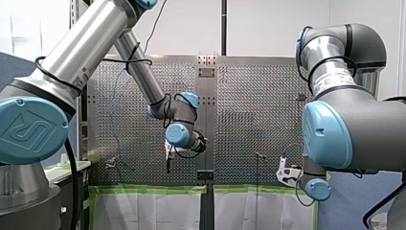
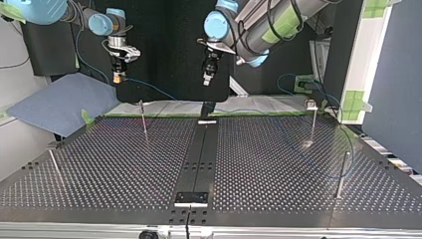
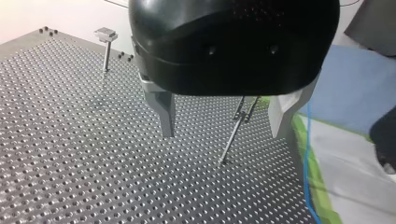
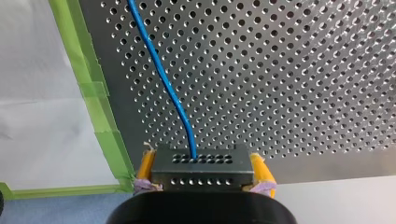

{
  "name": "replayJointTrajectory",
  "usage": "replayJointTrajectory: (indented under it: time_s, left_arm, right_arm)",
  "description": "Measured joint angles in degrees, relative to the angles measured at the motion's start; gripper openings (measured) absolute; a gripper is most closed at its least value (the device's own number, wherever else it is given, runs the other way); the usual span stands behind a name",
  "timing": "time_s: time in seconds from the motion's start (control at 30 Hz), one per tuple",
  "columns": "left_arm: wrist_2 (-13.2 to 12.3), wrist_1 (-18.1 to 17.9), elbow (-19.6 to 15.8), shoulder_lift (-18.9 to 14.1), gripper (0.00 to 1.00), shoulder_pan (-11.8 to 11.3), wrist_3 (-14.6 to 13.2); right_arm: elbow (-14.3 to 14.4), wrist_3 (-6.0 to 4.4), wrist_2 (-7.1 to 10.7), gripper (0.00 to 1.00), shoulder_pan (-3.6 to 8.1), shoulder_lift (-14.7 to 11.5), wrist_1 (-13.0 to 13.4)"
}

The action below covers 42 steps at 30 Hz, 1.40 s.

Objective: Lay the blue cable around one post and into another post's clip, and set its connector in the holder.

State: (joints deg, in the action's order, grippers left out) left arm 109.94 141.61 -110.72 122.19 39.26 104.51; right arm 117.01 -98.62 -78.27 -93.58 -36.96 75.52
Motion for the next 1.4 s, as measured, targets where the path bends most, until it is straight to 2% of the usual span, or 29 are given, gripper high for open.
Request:
replayJointTrajectory:
  time_s: [0.4, 0.77, 0.93, 1.13, 1.4]
  left_arm:
    - [1.1, -5.7, 4.2, 5.7, 1.0, -0.2, 0.1]
    - [0.9, -11.4, 9.7, 11.4, 1.0, 0.5, 0.1]
    - [0.6, -14.0, 12.4, 14.1, 1.0, 0.5, 1.3]
    - [0.9, -15.0, 15.9, 17.7, 1.0, 0.1, 1.6]
    - [1.0, -15.0, 18.0, 21.8, 1.0, -0.4, 0.6]
  right_arm:
    - [0.1, 0.66, 1.05, 0.0, -0.06, -0.1, 0.1]
    - [0.1, 0.42, 1.18, 0.0, -0.07, -0.1, 0.2]
    - [0.1, 0.19, 1.18, 0.0, -0.07, -0.1, 0.4]
    - [0.1, -0.19, 1.05, 0.0, -0.07, -0.1, 0.8]
    - [0.0, -0.29, 0.92, 0.0, -0.07, -0.1, 0.9]
